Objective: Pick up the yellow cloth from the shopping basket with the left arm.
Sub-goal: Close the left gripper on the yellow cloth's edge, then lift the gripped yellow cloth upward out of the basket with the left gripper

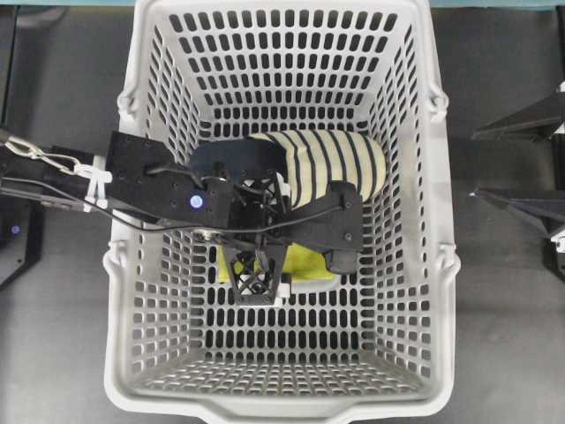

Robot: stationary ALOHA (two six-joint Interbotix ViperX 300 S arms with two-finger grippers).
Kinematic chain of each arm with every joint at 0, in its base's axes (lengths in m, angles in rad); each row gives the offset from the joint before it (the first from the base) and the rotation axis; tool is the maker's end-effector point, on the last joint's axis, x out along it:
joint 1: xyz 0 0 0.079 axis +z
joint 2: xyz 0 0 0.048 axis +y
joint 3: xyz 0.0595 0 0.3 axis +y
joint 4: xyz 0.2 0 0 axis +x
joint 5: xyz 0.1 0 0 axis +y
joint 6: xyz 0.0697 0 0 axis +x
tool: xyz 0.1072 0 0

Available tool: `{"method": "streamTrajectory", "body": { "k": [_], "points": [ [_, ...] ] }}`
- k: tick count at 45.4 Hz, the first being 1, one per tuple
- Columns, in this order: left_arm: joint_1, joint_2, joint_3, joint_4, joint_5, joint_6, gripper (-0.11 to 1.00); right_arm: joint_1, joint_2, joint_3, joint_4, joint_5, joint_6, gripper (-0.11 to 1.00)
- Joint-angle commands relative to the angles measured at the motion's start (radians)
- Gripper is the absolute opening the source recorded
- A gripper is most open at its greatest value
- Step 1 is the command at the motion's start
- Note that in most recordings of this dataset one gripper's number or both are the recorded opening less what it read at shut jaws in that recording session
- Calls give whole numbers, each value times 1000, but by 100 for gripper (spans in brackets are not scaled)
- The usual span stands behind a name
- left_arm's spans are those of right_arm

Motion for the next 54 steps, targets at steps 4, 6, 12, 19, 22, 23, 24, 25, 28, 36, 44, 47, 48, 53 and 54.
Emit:
{"method": "streamTrajectory", "body": {
  "k": [4, 6, 12, 19, 22, 23, 24, 25, 28, 36, 44, 47, 48, 53, 54],
  "points": [
    [2, -5, 20, 3, -3, 11, 81, -2, 5, -11, 3, -5, 2, 76],
    [2, -6, 23, 5, -2, 11, 75, -3, 5, -9, 3, -5, 2, 76],
    [2, -12, 21, 3, 8, 12, 42, -2, 5, -9, 3, -5, 2, 76],
    [3, -40, 3, 5, 9, 15, 19, -3, 5, -9, 3, -5, 2, 76],
    [3, -55, -11, 3, 11, 15, 19, -3, 5, -9, 3, -5, 2, 76],
    [2, -63, -17, 3, 11, 15, 19, -3, 5, -9, 3, -5, 2, 76],
    [2, -69, -25, 3, 15, 15, 18, -3, 5, -8, 5, -5, 2, 76],
    [2, -75, -32, 3, 20, 15, 18, -3, 5, -8, 5, -5, 2, 76],
    [-3, -94, -72, 3, 52, 14, 18, -3, 5, -8, 3, -5, 2, 76],
    [-5, -124, -230, 3, 225, 15, 19, -3, 5, -3, 3, -5, 2, 76],
    [-5, -124, -410, 3, 413, 14, 18, -3, 0, 0, 3, -3, 2, 76],
    [-5, -121, -479, 3, 488, 14, 19, -3, -3, 0, 5, -5, 3, 76],
    [-3, -120, -494, 3, 505, 14, 19, -3, -3, 0, 3, -5, 2, 76],
    [2, -117, -543, 5, 574, 14, 18, -3, -8, 0, 3, -3, 2, 76],
    [3, -115, -546, 3, 583, 14, 18, -3, -8, 0, 3, -5, 2, 76]
  ]
}}
